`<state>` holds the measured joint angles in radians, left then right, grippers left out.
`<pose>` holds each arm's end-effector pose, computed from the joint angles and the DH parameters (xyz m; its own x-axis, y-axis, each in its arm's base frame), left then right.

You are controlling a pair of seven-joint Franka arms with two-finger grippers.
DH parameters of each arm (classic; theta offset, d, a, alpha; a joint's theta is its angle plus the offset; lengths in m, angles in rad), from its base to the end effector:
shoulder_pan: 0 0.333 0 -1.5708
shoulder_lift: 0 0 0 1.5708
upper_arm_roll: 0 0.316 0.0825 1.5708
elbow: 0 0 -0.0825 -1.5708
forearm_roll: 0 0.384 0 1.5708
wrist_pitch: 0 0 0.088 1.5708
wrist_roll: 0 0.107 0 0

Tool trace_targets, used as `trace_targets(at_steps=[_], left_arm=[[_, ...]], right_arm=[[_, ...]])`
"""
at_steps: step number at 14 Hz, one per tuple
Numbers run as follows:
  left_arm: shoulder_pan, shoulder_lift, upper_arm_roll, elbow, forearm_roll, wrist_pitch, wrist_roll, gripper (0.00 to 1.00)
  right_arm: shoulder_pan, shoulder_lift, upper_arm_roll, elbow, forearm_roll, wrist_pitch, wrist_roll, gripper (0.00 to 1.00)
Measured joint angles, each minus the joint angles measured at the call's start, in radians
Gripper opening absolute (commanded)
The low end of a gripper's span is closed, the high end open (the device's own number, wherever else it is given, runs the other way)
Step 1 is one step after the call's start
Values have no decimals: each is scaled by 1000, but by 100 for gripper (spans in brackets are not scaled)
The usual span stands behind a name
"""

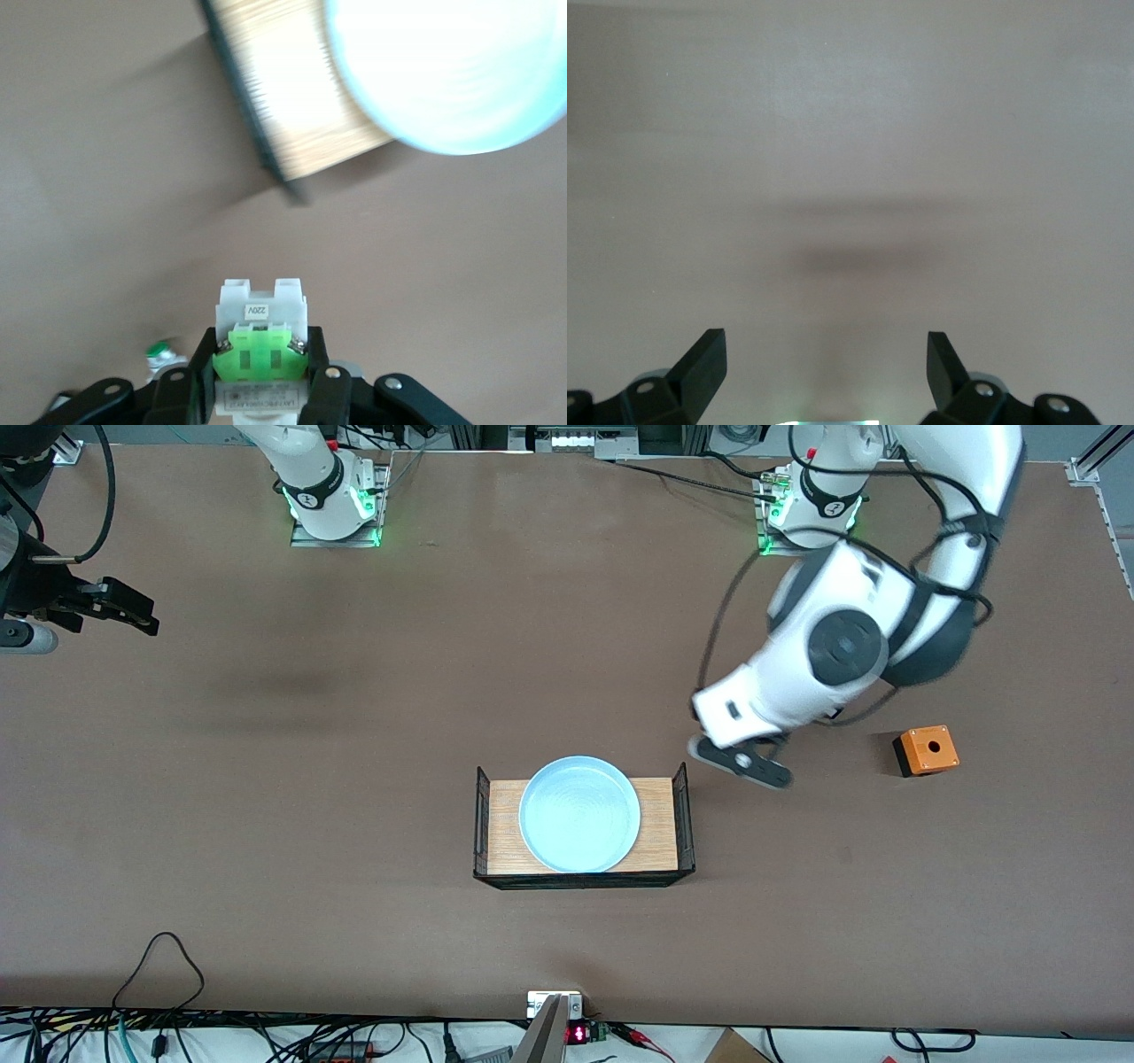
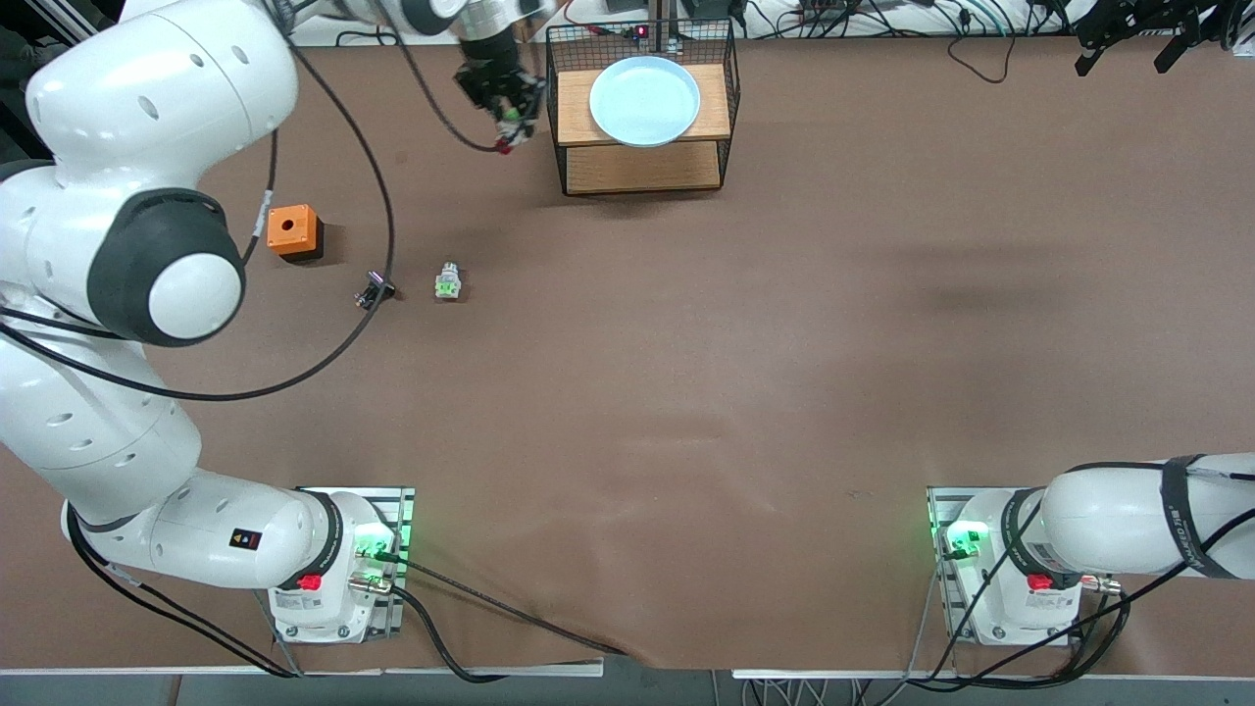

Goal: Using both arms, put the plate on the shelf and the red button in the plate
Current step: 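Carry the switch with the left gripper over the blue plate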

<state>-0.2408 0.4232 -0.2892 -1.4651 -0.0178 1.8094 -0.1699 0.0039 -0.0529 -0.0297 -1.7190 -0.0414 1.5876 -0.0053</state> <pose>0.5945 -0.3162 0.4421 0.9393 -0.3323 -0.0850 -0.3212 -0.9392 0.1213 0.5348 -0.0185 0.5850 0.9967 -0.0196 -0.0787 -0.0165 -0.9991 0.0392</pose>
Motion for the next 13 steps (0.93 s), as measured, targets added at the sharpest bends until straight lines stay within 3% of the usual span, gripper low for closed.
trace_targets(at_steps=[3,6,13], left_arm=[[-98,6,0,72,0,-12,-144,14],[-143,73,7,157,2,30,-178,14],[-150,310,37,244,120,393,-178,14]], right_arm=[[0,0,0,0,0,0,0,100],[0,0,0,0,0,1,0,100],[0,0,0,0,0,3,-1,100]])
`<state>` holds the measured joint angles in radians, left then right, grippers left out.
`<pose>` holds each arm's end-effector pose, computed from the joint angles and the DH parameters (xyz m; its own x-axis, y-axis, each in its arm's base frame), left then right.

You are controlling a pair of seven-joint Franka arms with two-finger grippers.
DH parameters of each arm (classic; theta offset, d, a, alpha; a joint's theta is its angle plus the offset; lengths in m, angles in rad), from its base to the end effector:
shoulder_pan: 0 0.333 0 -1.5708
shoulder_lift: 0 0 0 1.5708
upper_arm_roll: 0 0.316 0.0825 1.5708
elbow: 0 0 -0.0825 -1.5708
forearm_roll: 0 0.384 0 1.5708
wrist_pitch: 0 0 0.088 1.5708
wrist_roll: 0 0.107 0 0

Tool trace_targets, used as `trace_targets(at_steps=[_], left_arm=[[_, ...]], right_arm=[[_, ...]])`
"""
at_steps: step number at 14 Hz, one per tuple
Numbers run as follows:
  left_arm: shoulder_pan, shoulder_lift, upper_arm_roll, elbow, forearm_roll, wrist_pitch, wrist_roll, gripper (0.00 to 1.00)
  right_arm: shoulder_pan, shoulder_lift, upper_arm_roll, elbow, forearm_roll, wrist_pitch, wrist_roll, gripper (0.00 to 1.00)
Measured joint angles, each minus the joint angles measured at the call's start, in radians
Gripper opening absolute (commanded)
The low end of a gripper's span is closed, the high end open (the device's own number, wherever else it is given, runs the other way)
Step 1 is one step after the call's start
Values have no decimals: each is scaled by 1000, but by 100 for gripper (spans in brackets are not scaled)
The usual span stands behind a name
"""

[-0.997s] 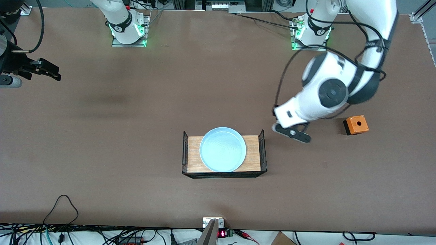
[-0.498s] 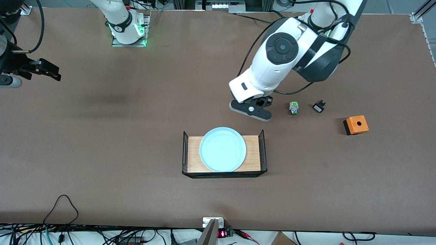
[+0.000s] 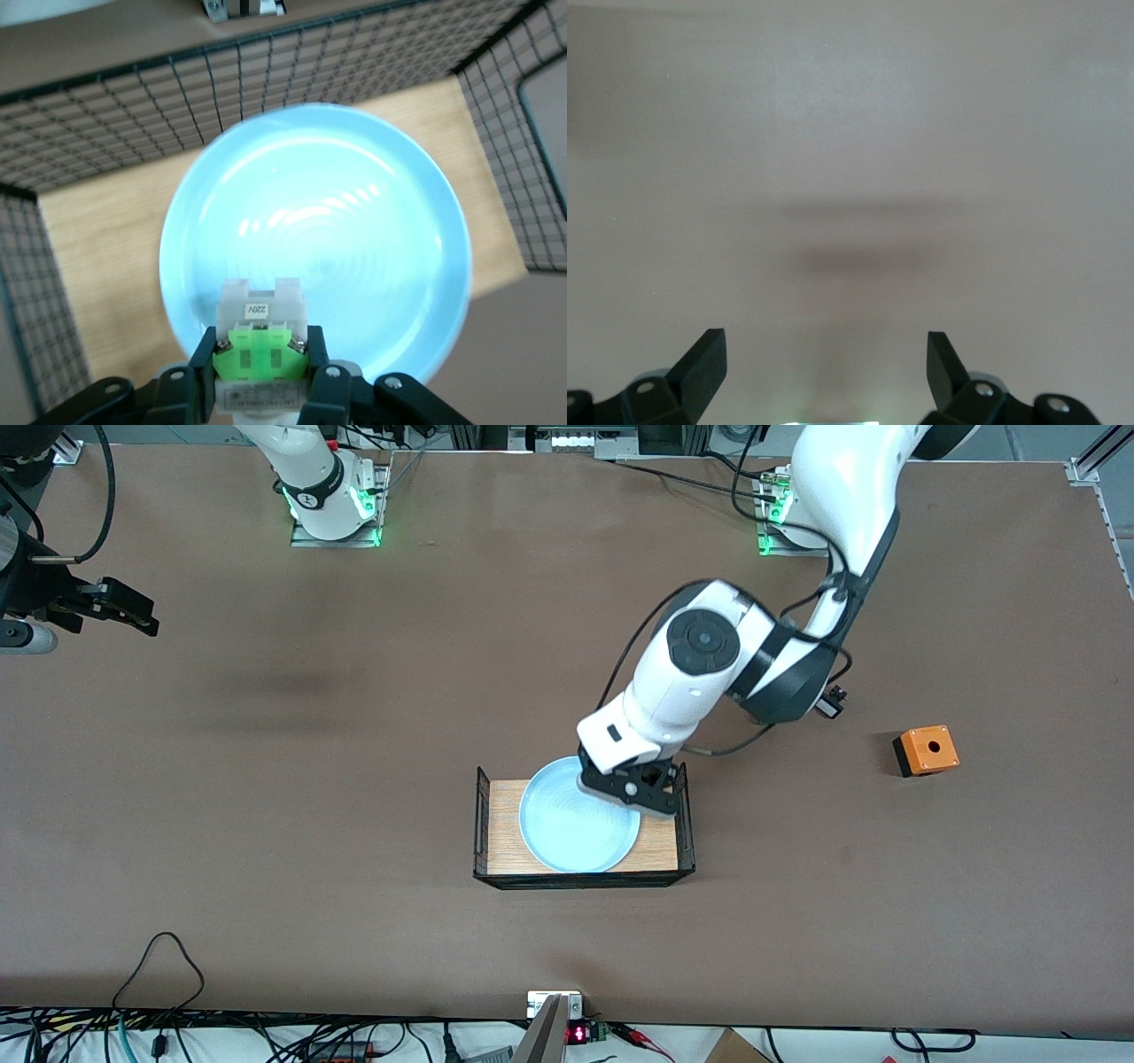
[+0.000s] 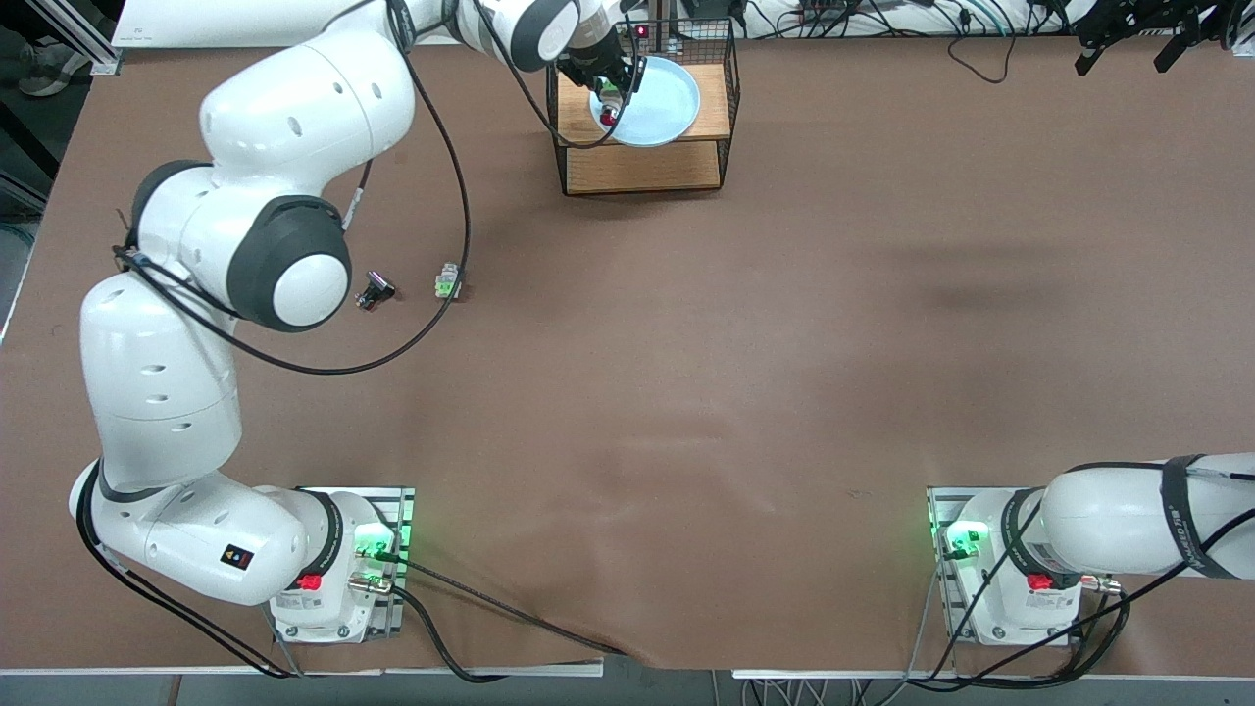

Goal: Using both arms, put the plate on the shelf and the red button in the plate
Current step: 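Carry the switch with the left gripper over the blue plate, then lower the switch onto the blue plate and open the left gripper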

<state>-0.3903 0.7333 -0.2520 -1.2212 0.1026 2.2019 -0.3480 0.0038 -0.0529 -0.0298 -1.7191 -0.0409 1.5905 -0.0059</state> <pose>0.6508 -0.4131 0.3744 0.9467 -0.2318 0.2236 -0.2698 -0.9500 0.1575 0.5352 -0.0186 0.5852 0.9969 -0.0191 -0.0759 -0.0162 -0.9991 0.0387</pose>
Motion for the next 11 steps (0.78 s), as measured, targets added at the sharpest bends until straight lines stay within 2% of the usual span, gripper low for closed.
trace_targets(at_steps=[7,11], left_arm=[[-1,29,2,39,5,74,1,14],[-1,92,4,84,5,114,1,16]], right_arm=[[-2,0,-2,0,0,0,0,100],[-4,0,-3,0,0,0,0,100]])
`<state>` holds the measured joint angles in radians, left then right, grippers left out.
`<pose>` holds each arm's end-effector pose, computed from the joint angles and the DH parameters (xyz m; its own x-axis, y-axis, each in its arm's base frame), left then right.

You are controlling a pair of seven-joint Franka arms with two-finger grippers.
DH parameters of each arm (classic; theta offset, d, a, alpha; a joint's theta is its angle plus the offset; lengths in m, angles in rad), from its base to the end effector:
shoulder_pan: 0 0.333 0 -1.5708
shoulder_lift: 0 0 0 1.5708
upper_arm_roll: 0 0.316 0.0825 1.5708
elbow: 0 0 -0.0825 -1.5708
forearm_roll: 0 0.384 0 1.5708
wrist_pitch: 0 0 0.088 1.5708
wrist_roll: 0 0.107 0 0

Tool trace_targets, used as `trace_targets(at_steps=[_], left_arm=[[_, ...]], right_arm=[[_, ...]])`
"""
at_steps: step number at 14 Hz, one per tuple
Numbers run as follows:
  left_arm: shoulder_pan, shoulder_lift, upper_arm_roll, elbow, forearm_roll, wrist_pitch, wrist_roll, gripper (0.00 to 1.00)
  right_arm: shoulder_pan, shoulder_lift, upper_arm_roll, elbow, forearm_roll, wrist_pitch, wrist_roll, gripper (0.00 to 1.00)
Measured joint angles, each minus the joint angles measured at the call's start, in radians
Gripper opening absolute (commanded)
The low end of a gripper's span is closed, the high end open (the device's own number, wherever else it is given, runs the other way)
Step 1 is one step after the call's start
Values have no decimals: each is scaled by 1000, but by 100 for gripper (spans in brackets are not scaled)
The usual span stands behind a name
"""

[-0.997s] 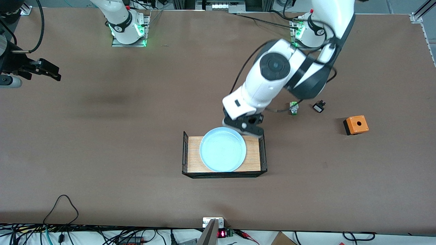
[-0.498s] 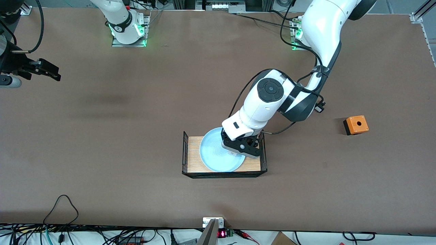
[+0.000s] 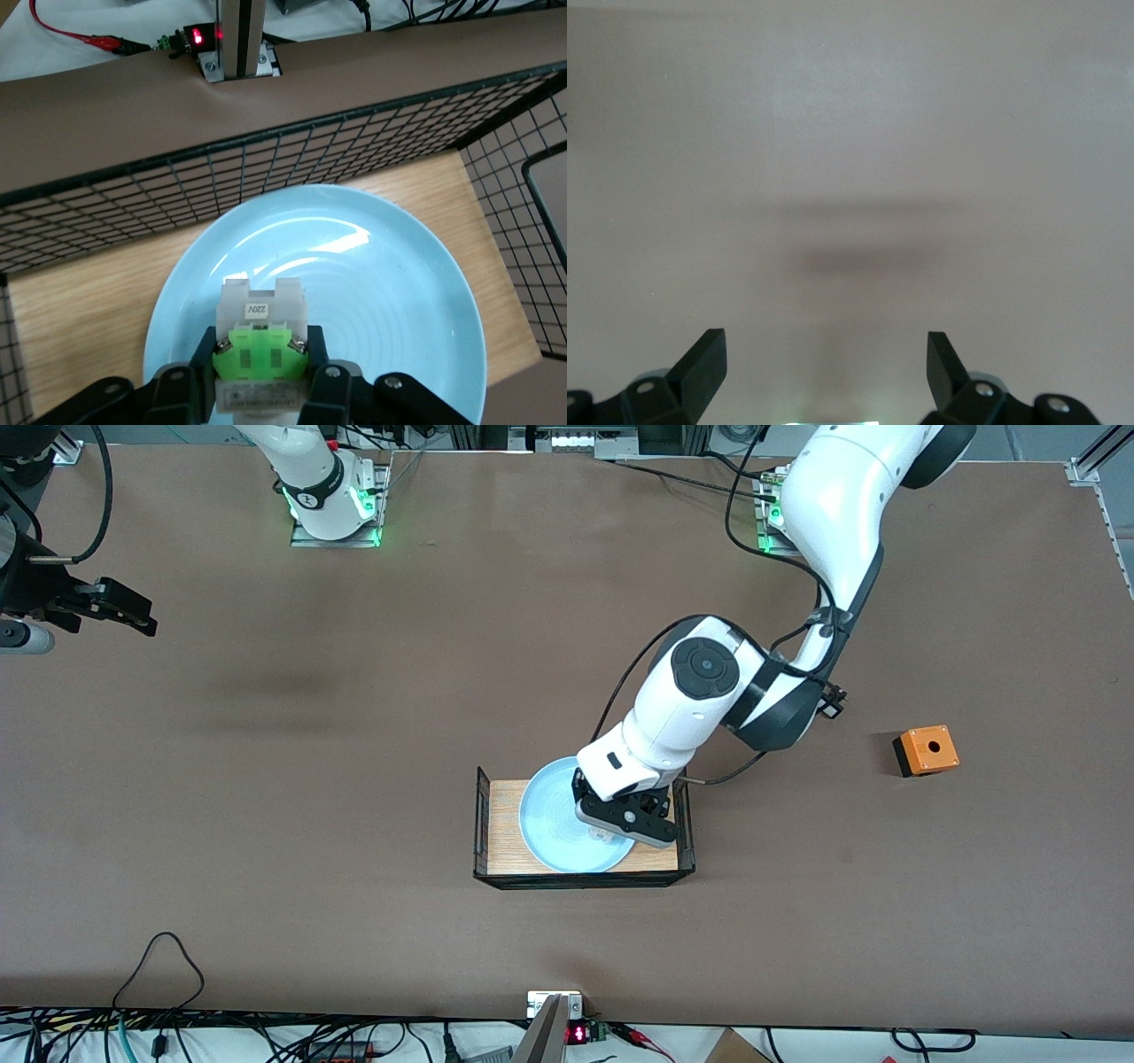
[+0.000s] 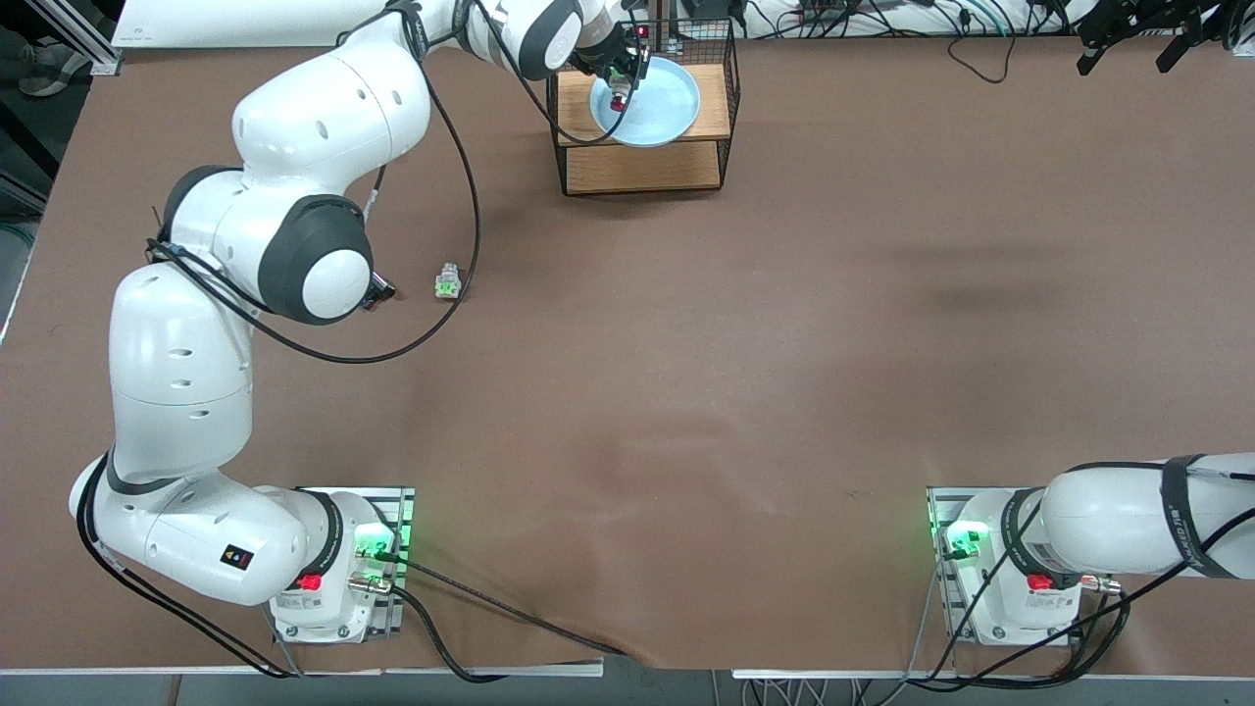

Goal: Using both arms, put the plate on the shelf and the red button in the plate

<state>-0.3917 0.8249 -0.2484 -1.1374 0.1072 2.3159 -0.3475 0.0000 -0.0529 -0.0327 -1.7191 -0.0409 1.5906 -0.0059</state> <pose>0.6753 -0.4174 0.3583 0.9295 -0.1923 0.3148 -0.2633 -0.9436 0.2009 0.5350 -0.0222 0.5852 0.9968 -0.0257 -0.0758 -0.0228 -0.9990 0.0385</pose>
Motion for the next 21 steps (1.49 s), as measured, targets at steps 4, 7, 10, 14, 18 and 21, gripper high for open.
trace_targets(at_steps=[4,7,10,14,18,21], left_arm=[[-1,29,0,14,1,29,0,44],[-2,32,0,14,4,29,0,100],[-3,32,-1,19,4,29,0,100],[-5,26,-2,43,4,-36,0,100],[-6,-56,-8,70,4,-308,0,100],[-5,-153,-8,72,4,-529,0,100]], right_arm=[[-1,0,-6,0,0,0,0,100],[-1,0,-11,0,0,0,0,100],[-1,0,-12,0,0,0,0,100],[-1,0,-12,0,0,8,0,100],[-2,0,-13,0,0,21,-1,100],[-3,0,-14,0,0,21,-3,100]])
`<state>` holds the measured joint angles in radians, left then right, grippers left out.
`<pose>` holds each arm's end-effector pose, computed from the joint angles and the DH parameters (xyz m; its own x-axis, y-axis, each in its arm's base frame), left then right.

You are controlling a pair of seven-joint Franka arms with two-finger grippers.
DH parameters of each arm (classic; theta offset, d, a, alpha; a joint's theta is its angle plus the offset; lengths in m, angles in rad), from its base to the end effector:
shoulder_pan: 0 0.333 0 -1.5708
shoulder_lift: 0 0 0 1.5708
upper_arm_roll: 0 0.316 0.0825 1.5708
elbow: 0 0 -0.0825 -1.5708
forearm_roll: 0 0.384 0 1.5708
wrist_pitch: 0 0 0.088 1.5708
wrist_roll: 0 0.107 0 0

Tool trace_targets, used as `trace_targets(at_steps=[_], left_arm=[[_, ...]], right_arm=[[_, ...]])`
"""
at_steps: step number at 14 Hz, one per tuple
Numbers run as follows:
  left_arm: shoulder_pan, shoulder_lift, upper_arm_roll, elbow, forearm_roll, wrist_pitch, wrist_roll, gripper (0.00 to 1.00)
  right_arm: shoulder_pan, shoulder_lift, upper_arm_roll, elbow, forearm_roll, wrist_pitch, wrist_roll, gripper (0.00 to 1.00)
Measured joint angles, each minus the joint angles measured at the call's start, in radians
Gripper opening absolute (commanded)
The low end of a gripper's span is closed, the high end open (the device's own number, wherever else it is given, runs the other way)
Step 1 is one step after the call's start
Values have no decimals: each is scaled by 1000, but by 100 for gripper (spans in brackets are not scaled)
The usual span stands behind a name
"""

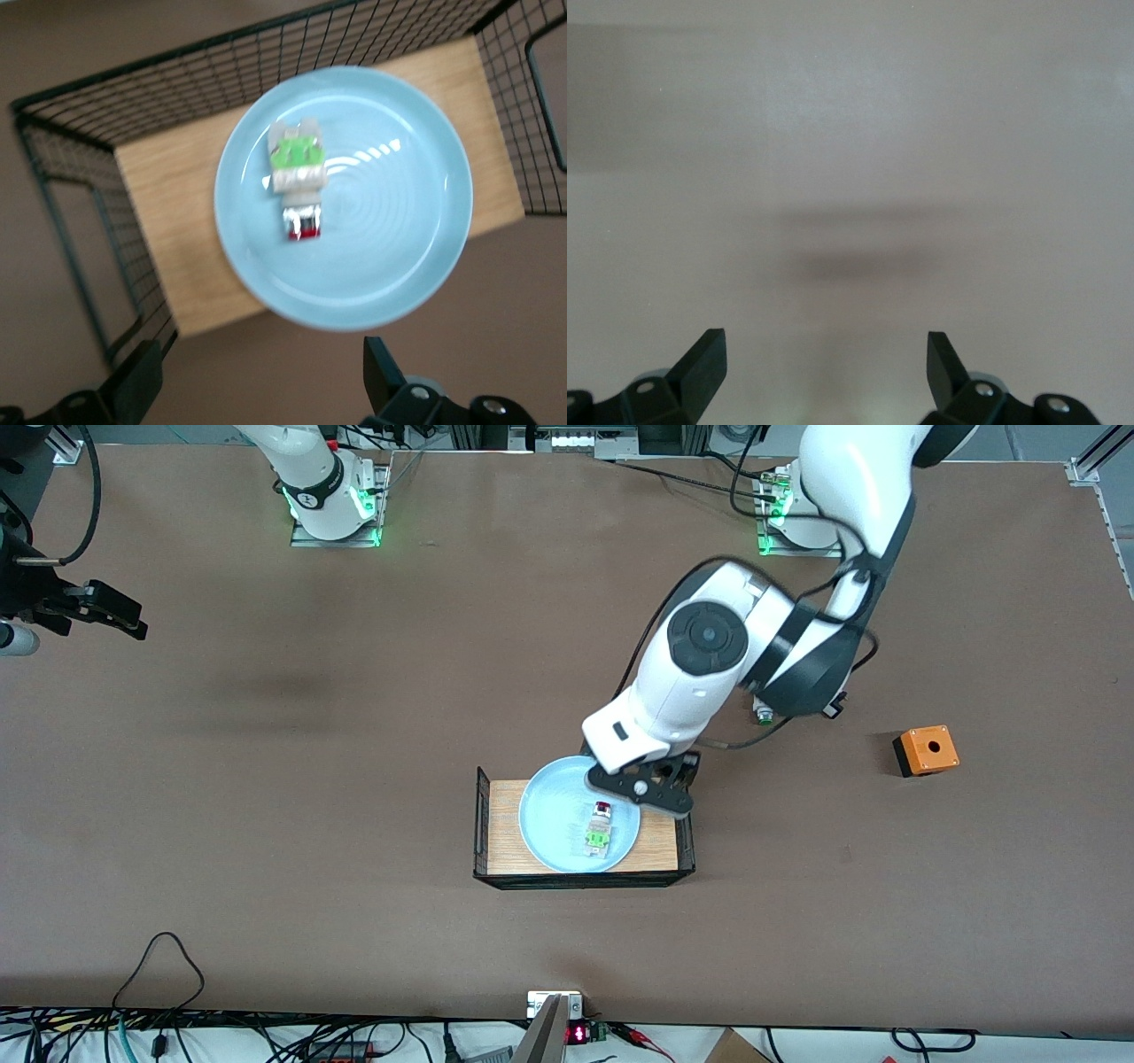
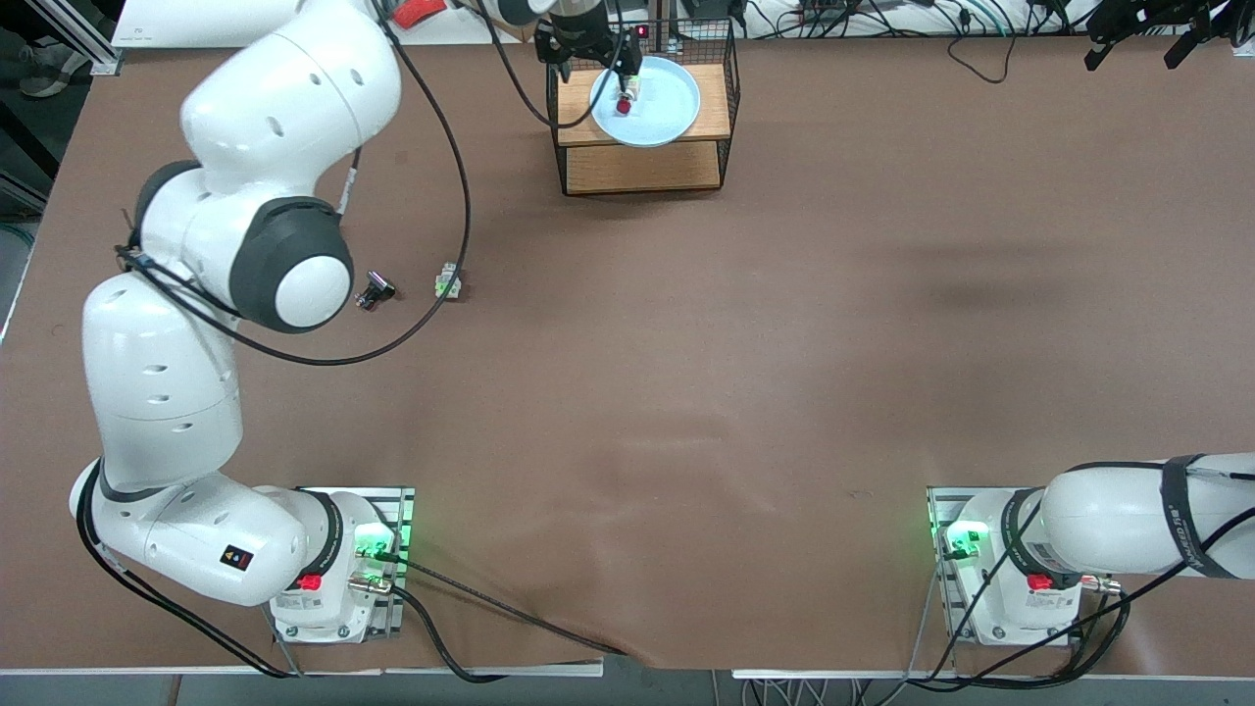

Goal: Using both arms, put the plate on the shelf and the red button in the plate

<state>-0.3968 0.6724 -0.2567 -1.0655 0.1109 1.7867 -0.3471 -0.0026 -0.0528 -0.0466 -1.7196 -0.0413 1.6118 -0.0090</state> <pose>0.6315 -0.3964 0.4533 0.9639 -0.2623 0.0459 -0.2650 -0.9618 0.0688 0.5370 -0.0313 0.5866 0.9977 -0.0382 -0.0554 -0.0361 -0.9986 0.0381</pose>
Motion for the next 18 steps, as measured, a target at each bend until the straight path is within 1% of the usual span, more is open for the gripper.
trace_targets(at_steps=[4,6,9,11,13,15,16,18], left_arm=[[14,-105,7,0,0,-272,0,100],[51,-137,9,0,0,-394,0,100],[132,-175,8,0,0,-526,5,100],[182,-201,7,-1,0,-594,57,100],[225,-233,9,-18,-2,-625,137,100],[274,-271,12,-55,-5,-627,188,100],[310,-294,14,-78,-6,-612,228,100],[369,-361,38,-162,-26,-508,301,100]], right_arm=[[1,0,0,0,0,2,-3,100],[1,0,0,0,0,3,-3,100],[2,0,2,0,0,4,-3,100],[3,0,4,0,0,4,-4,100],[3,0,6,0,0,4,-4,100],[3,0,7,0,0,4,-4,100],[3,0,7,0,0,4,-4,100],[3,0,7,0,0,4,-4,100]])
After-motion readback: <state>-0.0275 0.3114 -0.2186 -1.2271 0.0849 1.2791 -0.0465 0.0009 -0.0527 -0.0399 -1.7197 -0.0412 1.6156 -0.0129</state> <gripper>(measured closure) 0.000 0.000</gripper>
